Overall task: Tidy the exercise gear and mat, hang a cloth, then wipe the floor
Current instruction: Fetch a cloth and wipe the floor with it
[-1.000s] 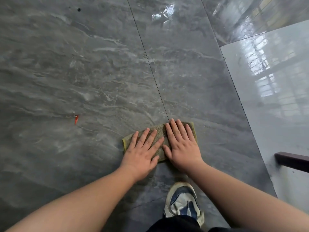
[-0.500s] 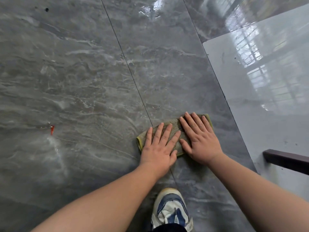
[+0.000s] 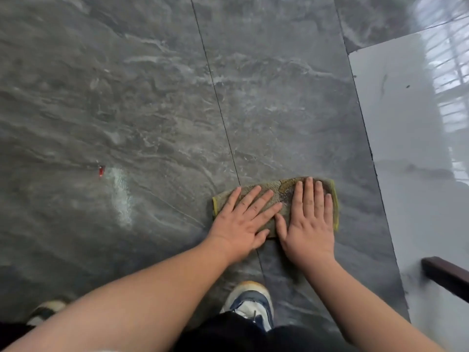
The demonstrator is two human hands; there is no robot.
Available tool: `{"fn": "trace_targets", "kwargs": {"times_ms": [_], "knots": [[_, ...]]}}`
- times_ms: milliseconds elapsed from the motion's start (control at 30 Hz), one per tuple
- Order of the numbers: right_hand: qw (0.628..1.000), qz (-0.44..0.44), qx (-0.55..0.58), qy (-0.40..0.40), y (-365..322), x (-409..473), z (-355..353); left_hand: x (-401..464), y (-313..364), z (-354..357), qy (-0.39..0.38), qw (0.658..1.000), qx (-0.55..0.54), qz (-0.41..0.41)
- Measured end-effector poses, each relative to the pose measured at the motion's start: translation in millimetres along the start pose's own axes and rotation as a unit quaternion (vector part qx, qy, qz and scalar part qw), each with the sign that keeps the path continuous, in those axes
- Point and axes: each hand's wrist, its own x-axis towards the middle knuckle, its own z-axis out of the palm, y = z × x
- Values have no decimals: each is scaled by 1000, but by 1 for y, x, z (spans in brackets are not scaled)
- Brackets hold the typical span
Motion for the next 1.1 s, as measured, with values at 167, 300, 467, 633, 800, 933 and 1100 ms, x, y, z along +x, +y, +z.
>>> {"fn": "trace_targets", "kwargs": {"times_ms": [167,300,467,633,800,933,1100], "knots": [[1000,-10,-9,-12,-4,14,-6,6,-13,-2,-3,1000,-14,-1],[1000,-24,-9,5,-8,43,-12,21,-29,-11,10,999,-22,-24],[999,-35,-22,31,-21,85,-25,44,-61,-25,28,998,-33,-41],[998,-40,-25,35,-29,119,-35,64,-87,-35,42,997,-42,-48],[997,-39,-31,55,-38,152,-45,87,-118,-47,58,997,-39,-35],[997,-40,-25,65,-50,182,-55,105,-150,-59,63,998,-26,-20],[995,-56,-33,80,-61,222,-65,127,-183,-71,79,997,-10,-20]]}}
